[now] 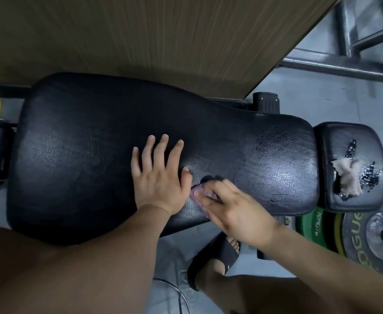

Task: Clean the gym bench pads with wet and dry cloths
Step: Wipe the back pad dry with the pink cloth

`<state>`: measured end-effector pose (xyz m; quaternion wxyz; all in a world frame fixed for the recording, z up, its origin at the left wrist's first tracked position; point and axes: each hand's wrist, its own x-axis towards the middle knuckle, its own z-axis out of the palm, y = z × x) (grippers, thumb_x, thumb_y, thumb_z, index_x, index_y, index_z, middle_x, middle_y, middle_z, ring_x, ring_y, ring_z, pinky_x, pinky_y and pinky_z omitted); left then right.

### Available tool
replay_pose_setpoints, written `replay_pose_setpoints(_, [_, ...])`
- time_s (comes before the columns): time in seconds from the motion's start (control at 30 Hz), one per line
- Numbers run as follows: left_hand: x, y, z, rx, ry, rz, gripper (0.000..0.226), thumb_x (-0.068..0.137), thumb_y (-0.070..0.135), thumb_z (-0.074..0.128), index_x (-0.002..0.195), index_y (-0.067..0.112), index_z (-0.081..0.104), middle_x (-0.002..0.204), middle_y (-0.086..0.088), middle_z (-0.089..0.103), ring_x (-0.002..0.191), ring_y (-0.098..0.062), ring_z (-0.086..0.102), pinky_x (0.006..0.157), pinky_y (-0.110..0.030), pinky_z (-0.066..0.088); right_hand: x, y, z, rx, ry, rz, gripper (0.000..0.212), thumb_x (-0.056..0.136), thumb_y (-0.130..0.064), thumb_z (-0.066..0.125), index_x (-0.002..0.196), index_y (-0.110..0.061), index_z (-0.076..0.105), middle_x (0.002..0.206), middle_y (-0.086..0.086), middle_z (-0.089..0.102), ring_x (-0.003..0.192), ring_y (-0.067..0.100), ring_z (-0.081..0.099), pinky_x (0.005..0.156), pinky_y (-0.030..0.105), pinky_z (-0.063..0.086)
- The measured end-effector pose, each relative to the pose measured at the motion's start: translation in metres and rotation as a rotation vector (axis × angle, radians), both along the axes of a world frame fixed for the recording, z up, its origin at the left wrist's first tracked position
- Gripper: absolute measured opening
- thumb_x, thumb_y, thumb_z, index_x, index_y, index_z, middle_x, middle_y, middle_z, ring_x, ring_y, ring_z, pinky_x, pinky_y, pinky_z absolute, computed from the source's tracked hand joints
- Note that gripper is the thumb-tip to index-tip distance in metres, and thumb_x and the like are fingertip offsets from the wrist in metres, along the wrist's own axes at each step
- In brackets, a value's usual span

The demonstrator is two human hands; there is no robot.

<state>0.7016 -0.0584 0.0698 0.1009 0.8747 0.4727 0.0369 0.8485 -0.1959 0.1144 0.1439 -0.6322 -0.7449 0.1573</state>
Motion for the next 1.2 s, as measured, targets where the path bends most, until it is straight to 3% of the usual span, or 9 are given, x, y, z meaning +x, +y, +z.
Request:
replay_pose_setpoints(0.1, [0.0,0.0,0.001,-0.004,-0.009,0.002,0.063,0.092,0.049,0.04,0.152,0.032,0.039,0.162,-0.004,0.032,0.154,-0.029,0.017,0.124,-0.057,0.01,0.03,0.027,-0.009,0.068,-0.044,-0.101,0.029,0.1,-0.017,0.064,0.129,-0.021,0.062,0.117,0.007,0.061,0.093,0.029,0.057,0.073,0.041,0.056])
replay_pose_setpoints(0.23, [-0.001,-0.001,0.002,0.006,-0.015,0.003,0.062,0.092,0.048,0.043,0.152,0.031,0.04,0.161,-0.004,0.032,0.154,-0.03,0.018,0.123,-0.057,0.011,0.049,0.055,-0.016,0.108,-0.143,-0.448,0.024,0.102,-0.02,0.061,0.123,-0.009,0.069,0.109,0.011,0.058,0.086,0.031,0.051,0.067,0.046,0.053])
replay_pose_setpoints(0.33, [-0.001,0.0,0.0,0.005,-0.012,-0.001,0.062,0.093,0.048,0.043,0.152,0.031,0.039,0.161,-0.004,0.032,0.154,-0.03,0.017,0.123,-0.058,0.011,0.025,0.023,-0.01,0.042,-0.075,-0.219,0.04,0.103,-0.024,0.059,0.139,-0.008,0.06,0.121,0.013,0.057,0.094,0.03,0.052,0.079,0.045,0.054])
replay_pose_setpoints(0.5, [-0.001,-0.001,0.0,0.013,-0.019,0.004,0.061,0.093,0.047,0.043,0.152,0.031,0.039,0.161,-0.005,0.033,0.154,-0.03,0.018,0.123,-0.057,0.011,0.034,-0.018,-0.005,-0.002,-0.112,0.045,0.047,0.097,-0.005,0.06,0.143,-0.016,0.058,0.135,0.003,0.05,0.113,0.027,0.052,0.097,0.032,0.045])
replay_pose_setpoints(0.67, [0.0,-0.002,0.001,0.015,-0.022,0.009,0.061,0.093,0.047,0.045,0.151,0.031,0.041,0.16,-0.004,0.033,0.153,-0.029,0.018,0.123,-0.057,0.012,0.065,0.01,-0.022,0.106,-0.154,-0.485,0.041,0.101,-0.004,0.051,0.14,-0.01,0.061,0.123,0.014,0.059,0.094,0.036,0.053,0.086,0.044,0.051])
replay_pose_setpoints(0.83, [0.0,-0.001,0.001,0.017,-0.008,0.008,0.062,0.093,0.048,0.044,0.152,0.032,0.04,0.161,-0.004,0.033,0.154,-0.029,0.017,0.123,-0.057,0.011,0.033,0.008,-0.018,0.041,-0.125,-0.067,0.049,0.097,-0.003,0.061,0.145,-0.013,0.056,0.132,0.009,0.058,0.101,0.031,0.053,0.093,0.036,0.051])
replay_pose_setpoints(1.0, [0.001,-0.002,0.001,0.019,-0.017,0.011,0.062,0.092,0.047,0.045,0.151,0.031,0.042,0.16,-0.004,0.034,0.154,-0.029,0.018,0.123,-0.057,0.011,0.081,0.056,-0.026,0.092,-0.153,-0.644,0.047,0.093,0.003,0.052,0.137,-0.011,0.061,0.116,0.014,0.055,0.092,0.035,0.048,0.076,0.047,0.053])
replay_pose_setpoints(1.07, [0.001,-0.002,0.001,0.02,-0.021,0.008,0.062,0.091,0.047,0.045,0.151,0.031,0.042,0.16,-0.005,0.035,0.154,-0.03,0.019,0.123,-0.057,0.012,0.057,0.059,-0.028,0.076,-0.163,-0.529,0.057,0.087,0.007,0.053,0.141,-0.009,0.057,0.121,0.014,0.055,0.095,0.035,0.048,0.077,0.047,0.053])
replay_pose_setpoints(1.2, [0.001,-0.001,0.001,0.023,-0.019,0.006,0.063,0.091,0.048,0.045,0.151,0.031,0.042,0.16,-0.005,0.034,0.153,-0.03,0.02,0.123,-0.057,0.012,0.039,0.048,-0.023,0.035,-0.152,-0.001,0.058,0.091,0.002,0.062,0.147,-0.012,0.052,0.134,0.007,0.053,0.103,0.03,0.053,0.093,0.038,0.052])
